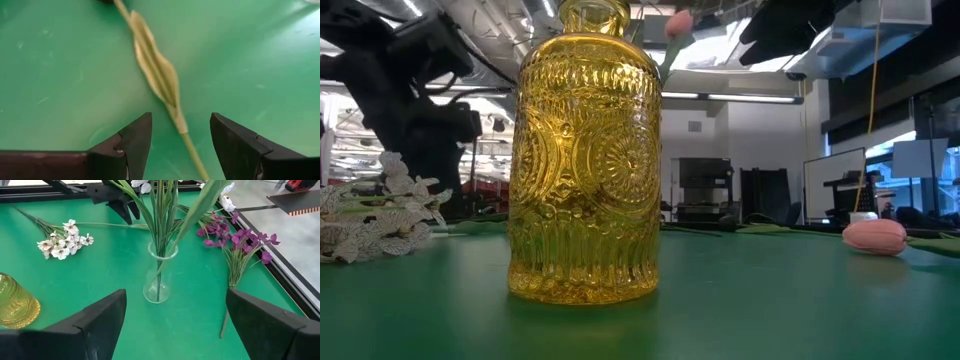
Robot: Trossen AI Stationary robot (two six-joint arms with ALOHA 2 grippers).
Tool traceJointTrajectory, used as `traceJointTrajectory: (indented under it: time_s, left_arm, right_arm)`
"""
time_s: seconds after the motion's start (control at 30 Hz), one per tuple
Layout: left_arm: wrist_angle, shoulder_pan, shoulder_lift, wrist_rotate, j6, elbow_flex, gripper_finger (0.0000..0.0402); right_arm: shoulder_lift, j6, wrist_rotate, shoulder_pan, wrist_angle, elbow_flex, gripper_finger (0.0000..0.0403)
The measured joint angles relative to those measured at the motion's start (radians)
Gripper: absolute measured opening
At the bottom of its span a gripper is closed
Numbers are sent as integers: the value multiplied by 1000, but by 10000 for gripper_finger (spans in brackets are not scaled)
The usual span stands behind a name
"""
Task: Sort flowers into vase by color
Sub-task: Put the middle left black tulip flower into the yellow crystal vase
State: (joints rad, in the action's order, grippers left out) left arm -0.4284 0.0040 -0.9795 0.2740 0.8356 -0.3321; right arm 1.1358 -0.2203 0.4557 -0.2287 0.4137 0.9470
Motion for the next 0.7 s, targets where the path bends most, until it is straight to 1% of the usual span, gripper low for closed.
traceJointTrajectory:
  time_s: [0.37,0.47,0.57,0.7]
  left_arm:
    - [18,10,-146,13,-2,-9,196]
    - [-20,7,-178,10,-1,-40,192]
    - [-95,2,-209,3,18,-91,178]
    - [-186,2,-244,-4,37,-154,147]
  right_arm:
    - [0,-3,-2,0,0,0,340]
    - [0,-7,-2,0,0,0,340]
    - [0,-9,-2,0,0,0,340]
    - [0,-11,-2,0,0,0,340]
